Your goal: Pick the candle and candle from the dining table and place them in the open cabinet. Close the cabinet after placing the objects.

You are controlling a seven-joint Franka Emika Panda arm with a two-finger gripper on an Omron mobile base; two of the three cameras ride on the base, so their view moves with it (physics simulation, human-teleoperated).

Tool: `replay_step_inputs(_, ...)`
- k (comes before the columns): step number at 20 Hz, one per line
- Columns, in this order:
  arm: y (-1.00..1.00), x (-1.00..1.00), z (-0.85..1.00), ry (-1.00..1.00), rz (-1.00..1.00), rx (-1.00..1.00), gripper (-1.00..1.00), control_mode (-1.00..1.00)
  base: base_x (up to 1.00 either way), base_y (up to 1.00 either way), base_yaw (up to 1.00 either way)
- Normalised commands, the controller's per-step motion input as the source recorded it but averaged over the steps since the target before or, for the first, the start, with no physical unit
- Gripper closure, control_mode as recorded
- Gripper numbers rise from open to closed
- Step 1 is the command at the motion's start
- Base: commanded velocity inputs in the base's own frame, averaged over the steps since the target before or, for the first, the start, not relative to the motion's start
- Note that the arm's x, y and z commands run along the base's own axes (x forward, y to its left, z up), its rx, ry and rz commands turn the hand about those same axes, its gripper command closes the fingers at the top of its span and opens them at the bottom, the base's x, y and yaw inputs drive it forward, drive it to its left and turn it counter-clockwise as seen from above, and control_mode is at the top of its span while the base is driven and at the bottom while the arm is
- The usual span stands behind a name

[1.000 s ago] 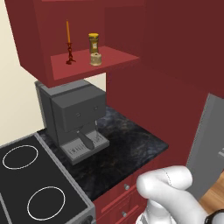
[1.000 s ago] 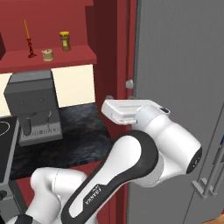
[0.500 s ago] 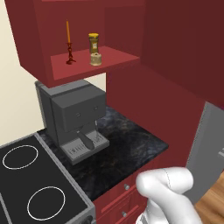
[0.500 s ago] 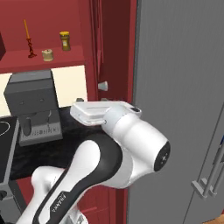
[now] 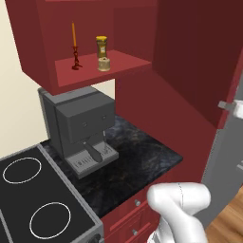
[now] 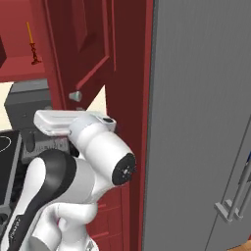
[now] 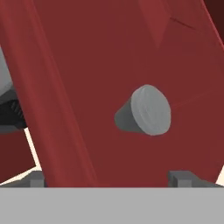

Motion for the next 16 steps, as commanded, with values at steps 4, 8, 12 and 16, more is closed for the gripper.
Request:
replay_step_inputs(4, 1.0, 0.99, -0.19, 0.0, 0.0, 0.05, -1.0, -1.0, 0.0, 0.0, 0.0)
replay_step_inputs(8, 0.98, 0.9, -0.15, 0.0, 0.0, 0.04, -1.0, -1.0, 0.0, 0.0, 0.0)
replay_step_inputs(12, 0.83, 0.89, -0.03, 0.0, 0.0, 0.06, -1.0, -1.0, 0.0, 0.0, 0.0)
replay_step_inputs(16, 0.68, 0.86, -0.05, -0.04, 0.0, 0.04, -1.0, -1.0, 0.0, 0.0, 0.0)
